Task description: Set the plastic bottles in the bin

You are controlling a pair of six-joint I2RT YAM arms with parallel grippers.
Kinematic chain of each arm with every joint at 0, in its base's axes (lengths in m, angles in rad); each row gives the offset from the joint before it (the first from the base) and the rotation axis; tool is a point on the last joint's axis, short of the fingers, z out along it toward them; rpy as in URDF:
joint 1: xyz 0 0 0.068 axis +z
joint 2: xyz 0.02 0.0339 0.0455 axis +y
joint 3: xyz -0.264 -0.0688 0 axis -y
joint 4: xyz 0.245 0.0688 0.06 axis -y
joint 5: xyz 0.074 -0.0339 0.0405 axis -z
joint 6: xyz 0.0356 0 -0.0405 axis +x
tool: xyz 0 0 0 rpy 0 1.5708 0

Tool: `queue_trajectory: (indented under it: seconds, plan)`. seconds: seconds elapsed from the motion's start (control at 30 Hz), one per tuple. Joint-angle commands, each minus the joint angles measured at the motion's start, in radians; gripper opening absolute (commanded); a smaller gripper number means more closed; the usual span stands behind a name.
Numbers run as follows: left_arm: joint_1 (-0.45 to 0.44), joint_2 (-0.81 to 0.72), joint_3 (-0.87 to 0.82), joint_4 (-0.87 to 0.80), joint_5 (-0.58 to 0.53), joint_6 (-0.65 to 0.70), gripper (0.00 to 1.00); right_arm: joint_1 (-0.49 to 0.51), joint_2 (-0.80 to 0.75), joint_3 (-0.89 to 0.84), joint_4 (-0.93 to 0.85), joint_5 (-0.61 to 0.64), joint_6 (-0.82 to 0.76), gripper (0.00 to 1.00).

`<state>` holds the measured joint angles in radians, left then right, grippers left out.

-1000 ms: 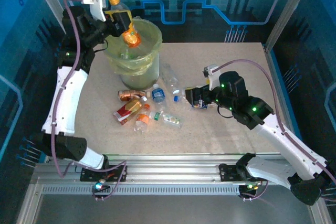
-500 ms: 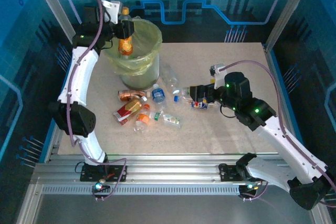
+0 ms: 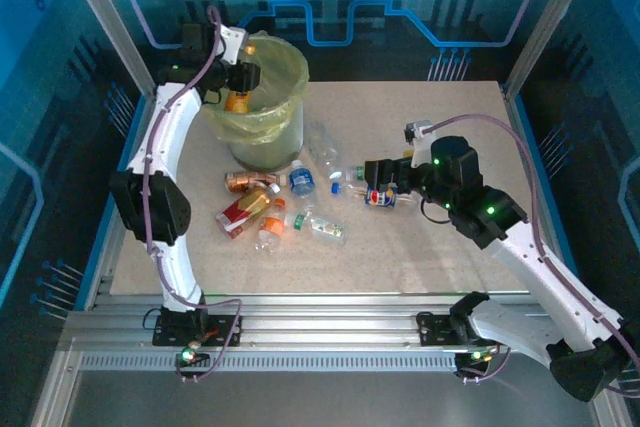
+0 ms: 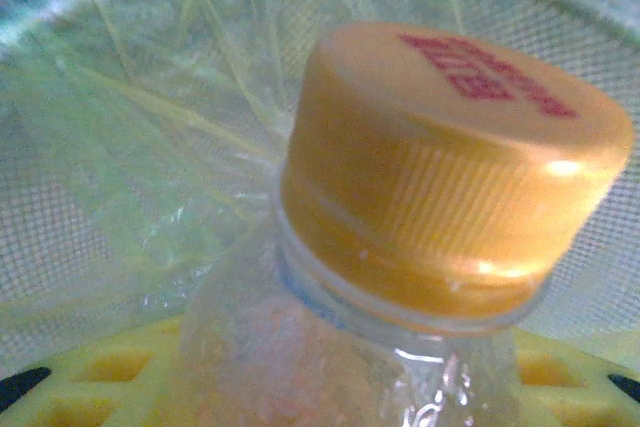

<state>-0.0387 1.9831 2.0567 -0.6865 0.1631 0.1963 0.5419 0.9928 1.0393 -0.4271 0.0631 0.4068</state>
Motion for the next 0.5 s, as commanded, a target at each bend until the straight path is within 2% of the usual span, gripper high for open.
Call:
queue_trajectory:
  seconds: [0.0, 0.4, 0.47]
  plan:
    - [-0.019, 0.033, 0.056, -0.041, -0.022, 0.051, 0.54, -0.014, 0.007, 0.011, -0.022, 0.047, 0.047, 1.00]
    - [-0.093, 0.120, 0.175, -0.111, -0.095, 0.081, 0.87, -0.015, 0.032, 0.009, -0.073, 0.083, 0.025, 1.00]
    - [-0.099, 0.117, 0.191, -0.117, -0.107, 0.080, 0.90, -0.014, 0.030, 0.000, -0.069, 0.081, 0.027, 1.00]
